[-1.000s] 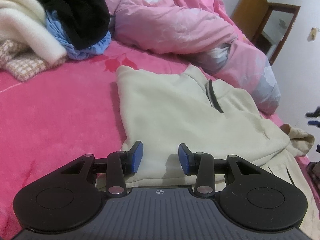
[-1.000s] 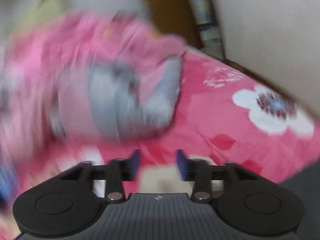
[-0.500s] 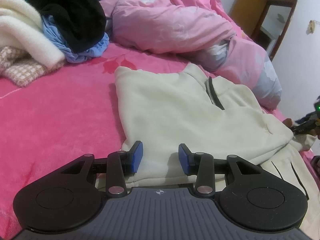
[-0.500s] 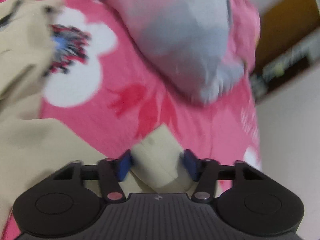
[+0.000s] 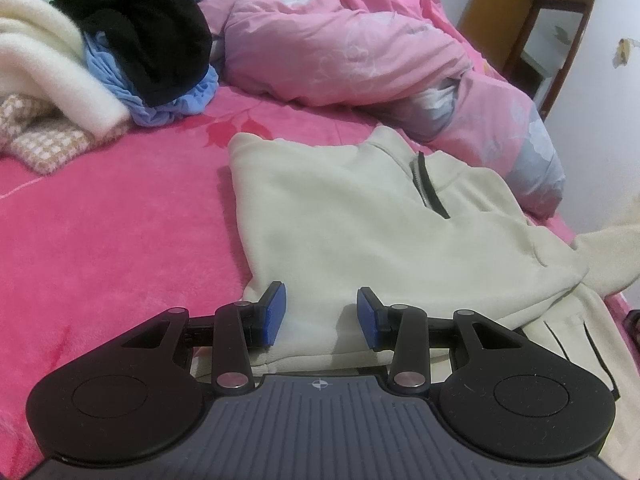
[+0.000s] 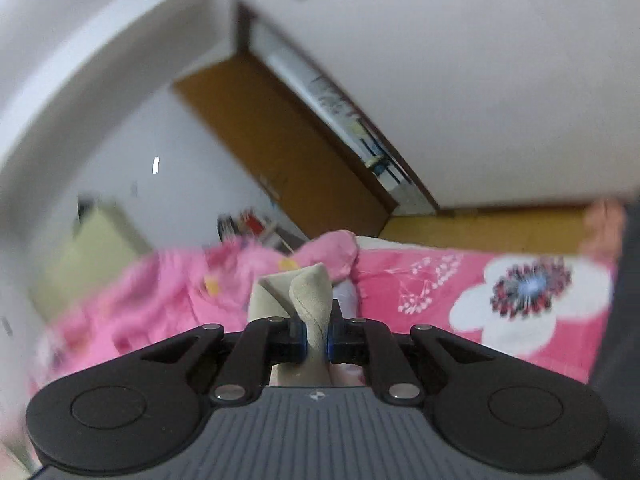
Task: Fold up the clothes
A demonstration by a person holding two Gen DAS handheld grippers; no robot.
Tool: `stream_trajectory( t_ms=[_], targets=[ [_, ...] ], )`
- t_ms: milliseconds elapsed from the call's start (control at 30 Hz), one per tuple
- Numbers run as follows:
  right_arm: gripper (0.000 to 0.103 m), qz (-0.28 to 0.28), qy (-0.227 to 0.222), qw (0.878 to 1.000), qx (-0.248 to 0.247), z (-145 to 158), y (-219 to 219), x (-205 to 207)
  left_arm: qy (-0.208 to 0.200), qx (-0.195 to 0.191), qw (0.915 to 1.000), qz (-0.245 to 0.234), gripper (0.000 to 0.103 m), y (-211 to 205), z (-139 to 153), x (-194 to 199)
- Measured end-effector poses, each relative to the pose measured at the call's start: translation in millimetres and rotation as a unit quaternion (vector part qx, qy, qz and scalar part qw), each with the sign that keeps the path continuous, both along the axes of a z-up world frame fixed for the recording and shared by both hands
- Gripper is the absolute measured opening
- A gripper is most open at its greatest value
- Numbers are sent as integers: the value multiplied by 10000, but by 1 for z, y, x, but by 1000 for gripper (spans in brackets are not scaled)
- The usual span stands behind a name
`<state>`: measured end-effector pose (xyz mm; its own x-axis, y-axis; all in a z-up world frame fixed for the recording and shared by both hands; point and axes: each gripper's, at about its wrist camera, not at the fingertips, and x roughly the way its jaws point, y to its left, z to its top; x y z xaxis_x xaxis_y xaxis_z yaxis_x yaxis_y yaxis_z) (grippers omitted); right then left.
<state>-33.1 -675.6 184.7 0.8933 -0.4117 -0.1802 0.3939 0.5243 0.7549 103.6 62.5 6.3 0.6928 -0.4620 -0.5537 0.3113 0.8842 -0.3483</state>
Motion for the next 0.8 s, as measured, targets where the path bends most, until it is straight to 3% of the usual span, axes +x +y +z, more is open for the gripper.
stream_trajectory(
  t_ms=[100, 167, 267, 367, 433, 533, 600, 633, 667, 733, 800],
  targets=[
    [9, 33, -348, 9984, 433, -4, -6, -10, 23, -16, 10000, 3, 39, 0, 0, 1],
    [9, 267, -484, 9976, 416, 6, 5, -4, 23, 9, 10000, 3, 39, 0, 1, 1],
    [9, 936, -597, 9937, 129, 39, 46, 22, 21, 13, 10000, 6, 39, -1, 1, 1],
    [9, 2000, -719, 9762, -421, 76, 123, 51, 69, -95, 9999, 41, 39, 2, 3, 1],
    [9, 2700, -796, 9563, -788, 99, 175, 71, 119, -200, 9997, 76, 39, 7, 7, 0],
    [9, 3628, -269, 9248, -1113, 58, 268, 91, 123, -385, 9990, 173, 39, 18, 17, -8],
    [16, 4218, 105, 8970, -1314, 28, 331, 105, 106, -430, 9986, 282, 39, 28, 23, -14],
    [32, 4504, 292, 8811, -1412, 13, 362, 112, 105, -414, 9986, 327, 40, 33, 25, -16],
    [57, 4782, 479, 8639, -1508, -3, 394, 118, 104, -399, 9985, 372, 40, 38, 27, -18],
    [61, 5318, 850, 8255, -1692, -33, 456, 132, 102, -368, 9982, 461, 40, 49, 31, -23],
    [60, 5570, 1458, 8052, -1418, -75, 480, 130, 100, -337, 9979, 551, 40, 59, 35, -28]
  ],
)
